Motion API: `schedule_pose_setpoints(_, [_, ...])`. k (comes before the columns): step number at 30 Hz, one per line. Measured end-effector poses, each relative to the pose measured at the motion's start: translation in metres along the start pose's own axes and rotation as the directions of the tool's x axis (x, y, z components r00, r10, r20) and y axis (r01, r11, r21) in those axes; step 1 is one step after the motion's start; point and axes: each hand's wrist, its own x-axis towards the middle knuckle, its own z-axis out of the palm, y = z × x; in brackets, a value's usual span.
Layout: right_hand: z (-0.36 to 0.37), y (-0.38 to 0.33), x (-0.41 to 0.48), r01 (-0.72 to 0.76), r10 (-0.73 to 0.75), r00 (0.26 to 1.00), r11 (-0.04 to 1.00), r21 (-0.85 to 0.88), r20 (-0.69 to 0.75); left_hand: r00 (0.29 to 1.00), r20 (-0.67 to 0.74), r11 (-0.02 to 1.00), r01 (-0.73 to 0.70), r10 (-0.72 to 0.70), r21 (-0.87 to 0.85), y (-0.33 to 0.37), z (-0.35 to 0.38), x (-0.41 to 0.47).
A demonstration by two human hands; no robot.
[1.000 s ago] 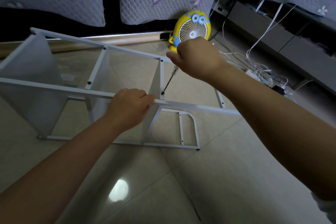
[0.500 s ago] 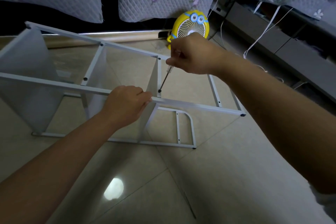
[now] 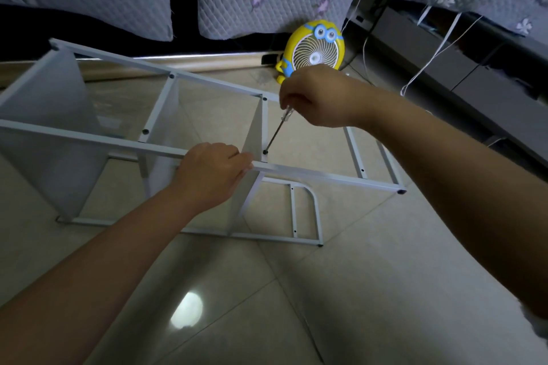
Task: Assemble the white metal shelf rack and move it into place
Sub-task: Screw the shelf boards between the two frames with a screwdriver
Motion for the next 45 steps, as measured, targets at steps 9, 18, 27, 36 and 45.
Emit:
schedule_pose_setpoints(9, [0.004, -0.017, 0.01, -0.181, 0.192, 0.981, 0.958, -0.222, 0.03, 0.999, -0.031, 1.0, -0.008, 0.008, 0.01, 0.001, 0.006, -0.001])
schedule_pose_setpoints(18, [-0.008, -0.025, 0.002, -0.113, 0.104, 0.983, 0.992, 0.051, 0.154, 1.0, -0.014, 1.0, 0.007, -0.007, 0.022, 0.0, 0.0, 0.0])
schedule_pose_setpoints(27, [-0.006, -0.016, 0.002, -0.069, 0.072, 0.997, 0.989, -0.127, 0.019, 1.0, 0.018, 0.997, 0.005, -0.006, 0.071, 0.004, 0.0, -0.001])
schedule_pose_setpoints(36, [0.018, -0.022, -0.006, -0.552, 0.53, 0.821, 0.832, -0.058, -0.211, 0.999, -0.049, 0.999, -0.012, 0.014, 0.036, 0.003, 0.006, -0.001])
schedule_pose_setpoints(45, [0.008, -0.01, -0.012, -0.246, 0.237, 0.964, 0.966, -0.076, -0.119, 0.998, -0.067, 0.999, -0.01, 0.012, 0.038, -0.001, 0.004, -0.001])
